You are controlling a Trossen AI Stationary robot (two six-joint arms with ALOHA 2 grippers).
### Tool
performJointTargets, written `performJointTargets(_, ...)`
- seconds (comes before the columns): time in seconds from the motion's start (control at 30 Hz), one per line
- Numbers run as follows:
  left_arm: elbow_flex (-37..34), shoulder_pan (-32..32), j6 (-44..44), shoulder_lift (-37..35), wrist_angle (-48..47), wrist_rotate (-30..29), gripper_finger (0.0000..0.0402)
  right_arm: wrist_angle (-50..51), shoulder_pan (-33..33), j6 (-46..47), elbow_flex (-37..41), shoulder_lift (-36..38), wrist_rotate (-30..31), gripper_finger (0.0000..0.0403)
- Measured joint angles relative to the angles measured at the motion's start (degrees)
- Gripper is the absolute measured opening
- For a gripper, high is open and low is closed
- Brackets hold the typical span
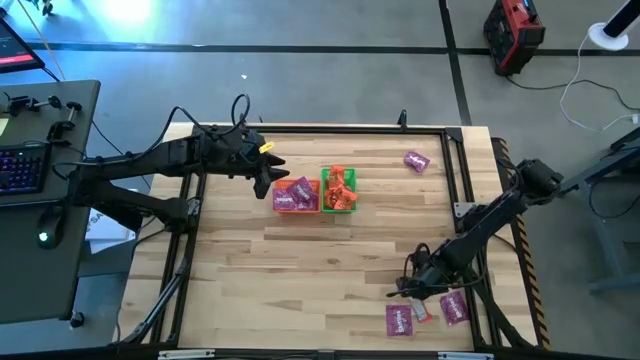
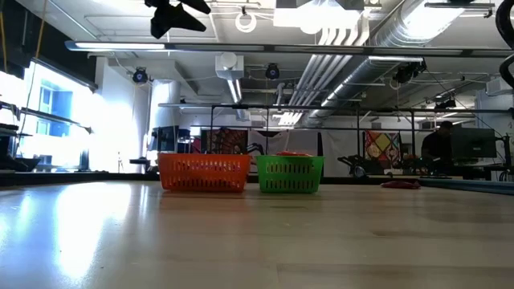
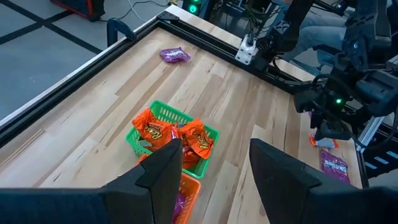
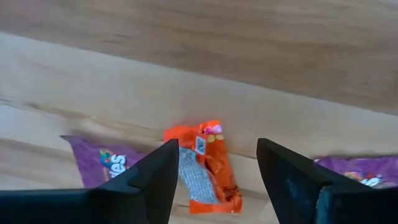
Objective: Sort candy by brand, put in halloween buckets
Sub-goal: Put the orange chocolate into the green bin
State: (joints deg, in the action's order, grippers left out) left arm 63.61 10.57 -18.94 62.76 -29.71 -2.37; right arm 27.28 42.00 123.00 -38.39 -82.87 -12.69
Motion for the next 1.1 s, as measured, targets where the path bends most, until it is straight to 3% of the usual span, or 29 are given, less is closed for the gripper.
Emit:
performJointTargets(0.57, 0.0, -0.02, -0.39, 0.0, 0.0, 0.0, 0.0179, -5.43, 0.0, 1.54, -0.04, -4.28, -0.73, 0.0174)
performJointTargets(0.67, 0.0, -0.02, -0.39, 0.0, 0.0, 0.0, 0.0179, -5.09, 0.0, 1.48, -0.06, -4.31, -0.87, 0.0137)
performJointTargets(0.83, 0.0, -0.02, -0.39, 0.0, 0.0, 0.0, 0.0179, -0.47, -0.07, -2.07, -2.81, -4.37, 0.11, 0.0024)
performJointTargets(1.0, 0.0, 0.0, 1.08, 0.0, 0.0, -0.01, 0.0179, 8.51, -1.99, -7.55, -9.5, -2.28, 0.73, 0.0016)
performJointTargets(1.1, 0.0, 0.0, 1.53, 0.0, 0.0, -0.03, 0.0179, 15.48, -4.76, -11.97, -15.61, -0.29, 6.52, 0.0005)
